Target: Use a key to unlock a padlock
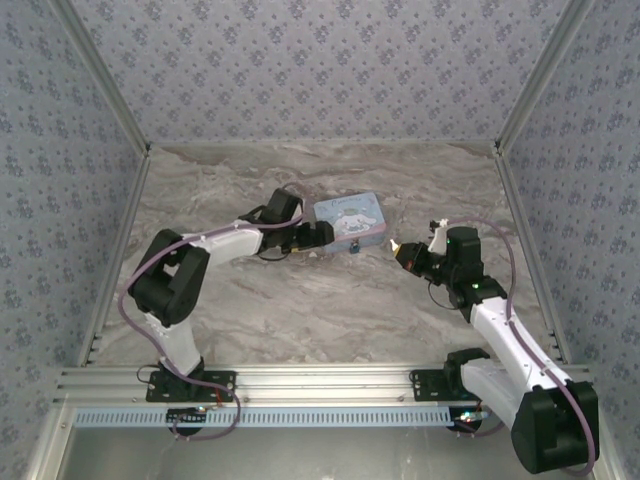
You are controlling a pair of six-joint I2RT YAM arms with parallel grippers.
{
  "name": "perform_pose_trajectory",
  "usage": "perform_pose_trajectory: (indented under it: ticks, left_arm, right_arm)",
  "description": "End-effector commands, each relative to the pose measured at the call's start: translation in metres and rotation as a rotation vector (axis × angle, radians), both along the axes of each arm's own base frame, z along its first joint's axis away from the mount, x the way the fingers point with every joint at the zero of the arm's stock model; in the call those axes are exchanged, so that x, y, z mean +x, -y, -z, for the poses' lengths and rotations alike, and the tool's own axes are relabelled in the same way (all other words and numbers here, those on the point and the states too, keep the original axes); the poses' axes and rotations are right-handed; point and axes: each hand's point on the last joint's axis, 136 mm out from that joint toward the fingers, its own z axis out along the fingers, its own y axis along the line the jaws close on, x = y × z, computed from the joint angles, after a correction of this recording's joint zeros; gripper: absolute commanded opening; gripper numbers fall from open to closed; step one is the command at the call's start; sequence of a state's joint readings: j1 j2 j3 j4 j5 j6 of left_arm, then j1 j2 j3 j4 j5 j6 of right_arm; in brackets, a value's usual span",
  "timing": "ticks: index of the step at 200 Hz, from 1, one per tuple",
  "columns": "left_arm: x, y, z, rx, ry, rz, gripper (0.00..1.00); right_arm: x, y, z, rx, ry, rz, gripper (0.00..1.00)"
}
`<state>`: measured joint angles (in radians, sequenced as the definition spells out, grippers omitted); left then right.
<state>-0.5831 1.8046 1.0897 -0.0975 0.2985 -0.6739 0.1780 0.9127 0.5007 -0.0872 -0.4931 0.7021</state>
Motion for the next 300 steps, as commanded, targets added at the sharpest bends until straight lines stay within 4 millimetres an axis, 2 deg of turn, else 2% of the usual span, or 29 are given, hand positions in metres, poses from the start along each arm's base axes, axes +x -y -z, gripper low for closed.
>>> perform_pose_trajectory:
  ticks: [1,53,85,111,166,190,212,259,300]
  left_arm:
    - [-0.029,-0.043,0.04,0.141,-0.118,-0.031,0.94]
    - [-0.036,-0.085,0.046,0.148,-0.147,-0.107,0.94]
    - [-0.034,-0.108,0.04,0.147,-0.139,-0.141,0.94]
    - [-0.025,-0.116,0.028,0.126,-0.108,-0.152,0.94]
    - [-0.02,-0.106,-0.019,0.019,0.118,-0.077,0.95]
    - [-0.029,-0.102,-0.044,-0.048,0.28,-0.035,0.96]
    - [-0.043,-0.095,-0.057,-0.093,0.397,0.023,0.97]
    - [-0.076,-0.055,-0.055,-0.157,0.421,0.226,0.94]
    - [-0.076,-0.042,-0.04,-0.193,0.381,0.24,0.9]
  right_arm:
    - [0.001,-0.004,-0.005,0.002,-0.001,-0.012,0.0]
    - [0.002,-0.008,-0.006,0.0,-0.006,-0.027,0.0]
    - [0.002,-0.016,-0.007,0.002,-0.002,-0.057,0.0]
    - [0.003,-0.027,-0.008,-0.002,0.005,-0.097,0.0]
    - [0.009,-0.062,-0.018,0.02,0.063,-0.197,0.0]
    - [0.019,-0.079,-0.021,0.08,0.085,-0.234,0.0]
    - [0.029,-0.092,-0.019,0.107,0.083,-0.258,0.0]
    - [0.052,-0.113,-0.007,0.091,0.063,-0.288,0.0]
    - [0.069,-0.122,0.004,0.083,0.04,-0.305,0.0]
